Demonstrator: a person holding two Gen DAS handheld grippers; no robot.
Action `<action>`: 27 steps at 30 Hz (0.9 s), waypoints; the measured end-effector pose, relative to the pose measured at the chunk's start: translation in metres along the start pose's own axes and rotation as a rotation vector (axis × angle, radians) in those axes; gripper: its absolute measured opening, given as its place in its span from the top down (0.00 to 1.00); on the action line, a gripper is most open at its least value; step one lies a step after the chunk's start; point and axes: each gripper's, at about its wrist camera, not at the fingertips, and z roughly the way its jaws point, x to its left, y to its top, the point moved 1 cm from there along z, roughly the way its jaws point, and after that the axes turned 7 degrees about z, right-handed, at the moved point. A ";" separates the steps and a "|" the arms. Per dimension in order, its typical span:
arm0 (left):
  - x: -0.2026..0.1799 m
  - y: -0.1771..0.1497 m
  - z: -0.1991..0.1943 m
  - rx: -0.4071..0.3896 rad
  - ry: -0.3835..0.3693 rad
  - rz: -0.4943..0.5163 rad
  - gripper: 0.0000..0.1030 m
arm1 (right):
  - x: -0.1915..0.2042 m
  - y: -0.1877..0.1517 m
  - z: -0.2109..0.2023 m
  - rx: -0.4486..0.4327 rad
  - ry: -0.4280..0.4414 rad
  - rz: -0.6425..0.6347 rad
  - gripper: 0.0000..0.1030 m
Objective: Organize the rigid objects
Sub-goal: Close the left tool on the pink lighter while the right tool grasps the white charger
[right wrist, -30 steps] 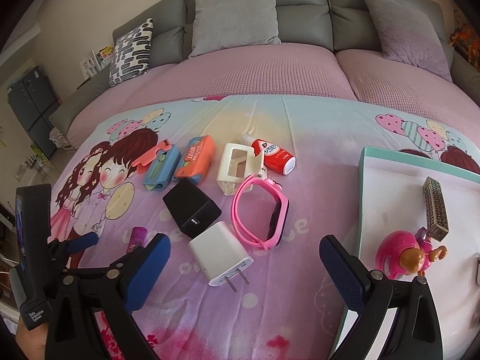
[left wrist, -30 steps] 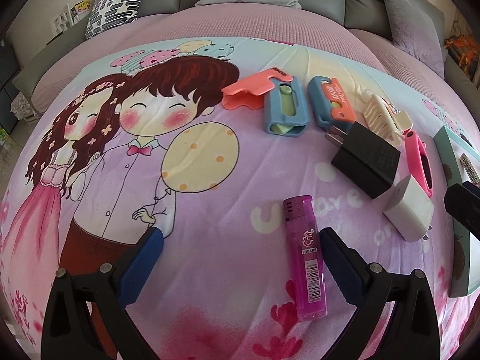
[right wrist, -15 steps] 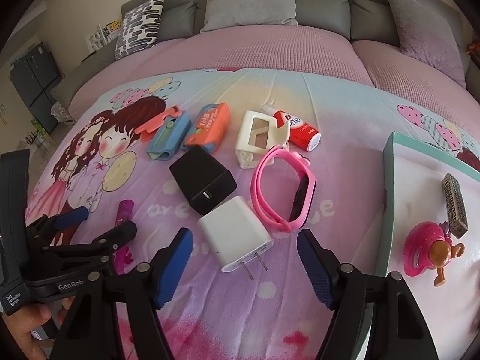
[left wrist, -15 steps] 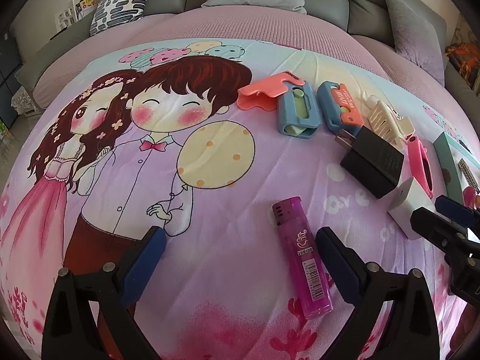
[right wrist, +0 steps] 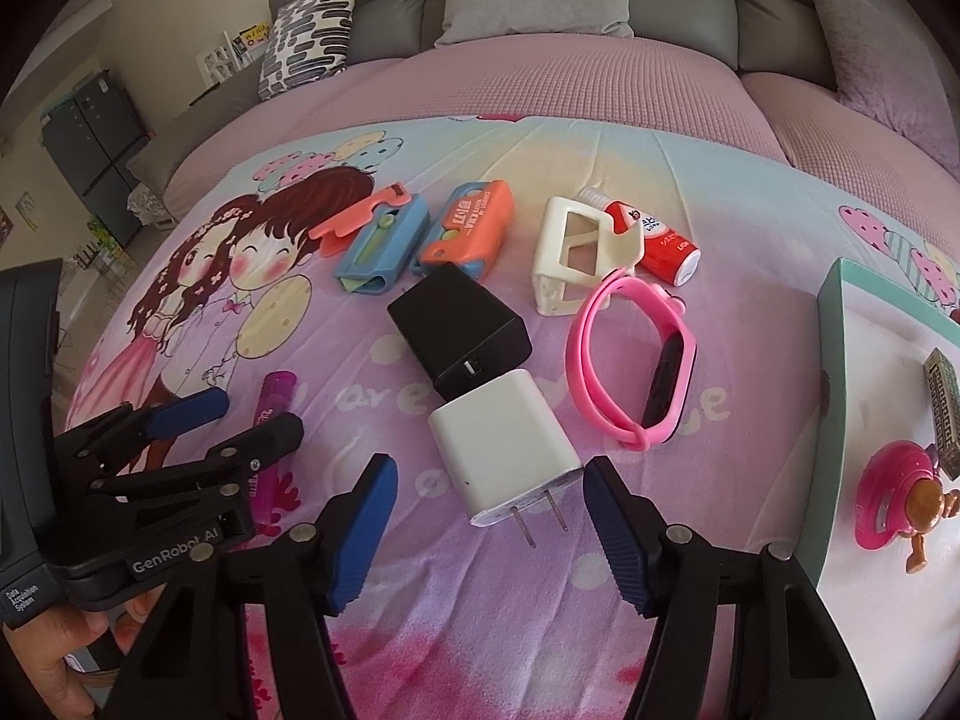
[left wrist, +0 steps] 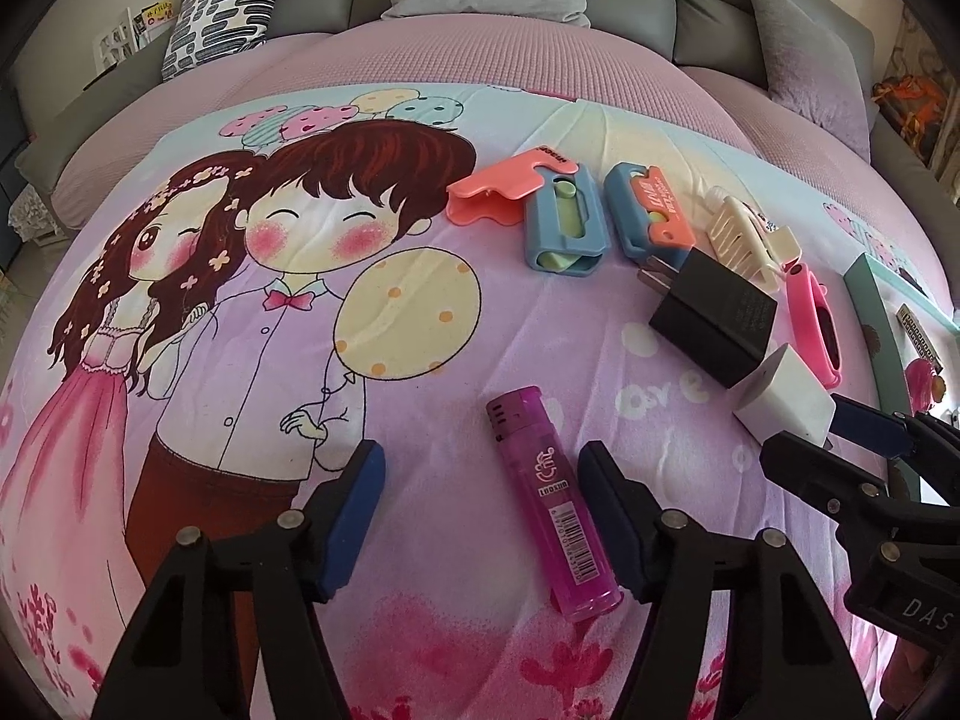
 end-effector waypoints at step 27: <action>-0.022 0.002 -0.004 -0.023 -0.107 0.035 0.80 | -0.006 0.003 0.003 -0.034 -0.037 0.020 0.50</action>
